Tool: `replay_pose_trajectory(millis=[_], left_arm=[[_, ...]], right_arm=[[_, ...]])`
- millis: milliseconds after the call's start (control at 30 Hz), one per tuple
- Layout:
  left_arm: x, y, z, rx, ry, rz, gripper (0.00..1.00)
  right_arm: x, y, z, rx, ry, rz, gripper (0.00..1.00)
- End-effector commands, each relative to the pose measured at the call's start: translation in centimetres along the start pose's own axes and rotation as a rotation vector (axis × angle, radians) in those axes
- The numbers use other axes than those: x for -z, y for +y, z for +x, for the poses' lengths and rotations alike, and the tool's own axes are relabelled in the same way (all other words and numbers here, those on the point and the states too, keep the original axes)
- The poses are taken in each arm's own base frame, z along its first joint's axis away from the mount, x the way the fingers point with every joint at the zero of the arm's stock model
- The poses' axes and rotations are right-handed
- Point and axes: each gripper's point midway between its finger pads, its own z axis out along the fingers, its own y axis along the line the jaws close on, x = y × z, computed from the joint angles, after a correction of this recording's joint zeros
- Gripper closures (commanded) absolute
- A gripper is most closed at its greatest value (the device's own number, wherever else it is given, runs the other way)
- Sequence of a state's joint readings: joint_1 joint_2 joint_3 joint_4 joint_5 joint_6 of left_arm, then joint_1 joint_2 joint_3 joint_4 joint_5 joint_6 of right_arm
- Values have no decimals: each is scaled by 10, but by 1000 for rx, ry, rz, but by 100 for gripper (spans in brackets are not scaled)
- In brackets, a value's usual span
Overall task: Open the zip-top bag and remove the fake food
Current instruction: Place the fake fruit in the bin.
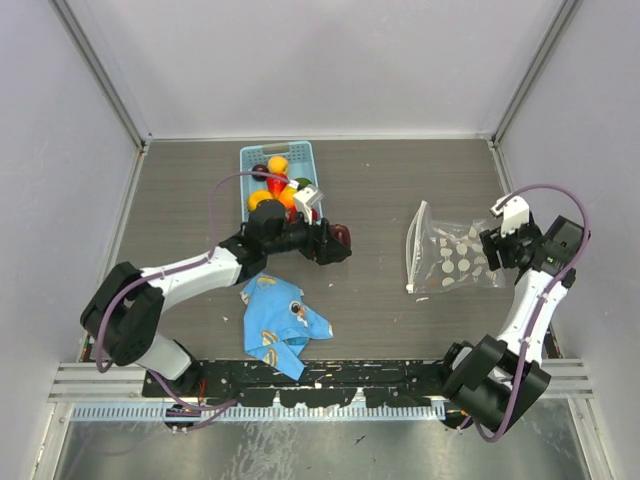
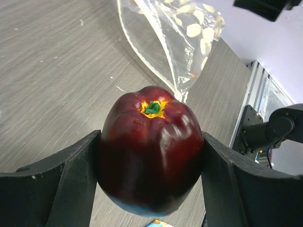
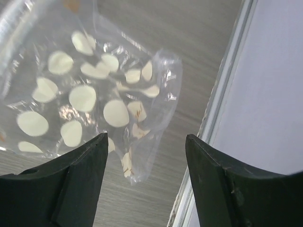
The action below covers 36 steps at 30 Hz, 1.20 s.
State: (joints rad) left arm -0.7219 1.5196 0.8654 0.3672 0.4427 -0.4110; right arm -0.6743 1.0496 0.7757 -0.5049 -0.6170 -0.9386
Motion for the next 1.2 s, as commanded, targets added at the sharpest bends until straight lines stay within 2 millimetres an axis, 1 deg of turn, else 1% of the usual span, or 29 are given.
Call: replay_pose_trajectory(millis=[0,133,200,267,333,400,500,600,667,800,900,1167], left_arm=[[22,-1,-35,-43,-51,-12,83],[39,12,-50,-50,-71,-68,82],[47,21,-55,-43,-71,-98,82],[54,28,-63,-37,-76,-126,82],[61,37,-69,-32,-80,-159,82],[67,46,-76,-29,-88,-196,82],[79,63,-87,-28,-112,-283,83],[90,78,-96,-49,-129,-370,83],[97,91,-102,-74,-139,-438,80],[107,119,-110,-100,-141,-567,80],[110,135,-115,-89,-131,-620,80],[104,175,-126,-67,-65,-731,80]], right_arm=[[26,12,-65,-13,-175,-87,29],[33,40,-106,-57,-257,-210,26],[32,61,-128,-45,-281,-288,25],[33,78,-144,-68,-312,-365,25],[33,91,-155,-107,-329,-443,26],[31,104,-160,-133,-338,-503,26],[29,120,-158,-161,-370,-574,26],[26,129,-145,-142,-363,-590,25],[24,135,-137,-142,-358,-610,25],[22,134,-136,-134,-348,-603,24],[21,133,-136,-135,-343,-606,24],[19,134,-134,-133,-335,-606,24]])
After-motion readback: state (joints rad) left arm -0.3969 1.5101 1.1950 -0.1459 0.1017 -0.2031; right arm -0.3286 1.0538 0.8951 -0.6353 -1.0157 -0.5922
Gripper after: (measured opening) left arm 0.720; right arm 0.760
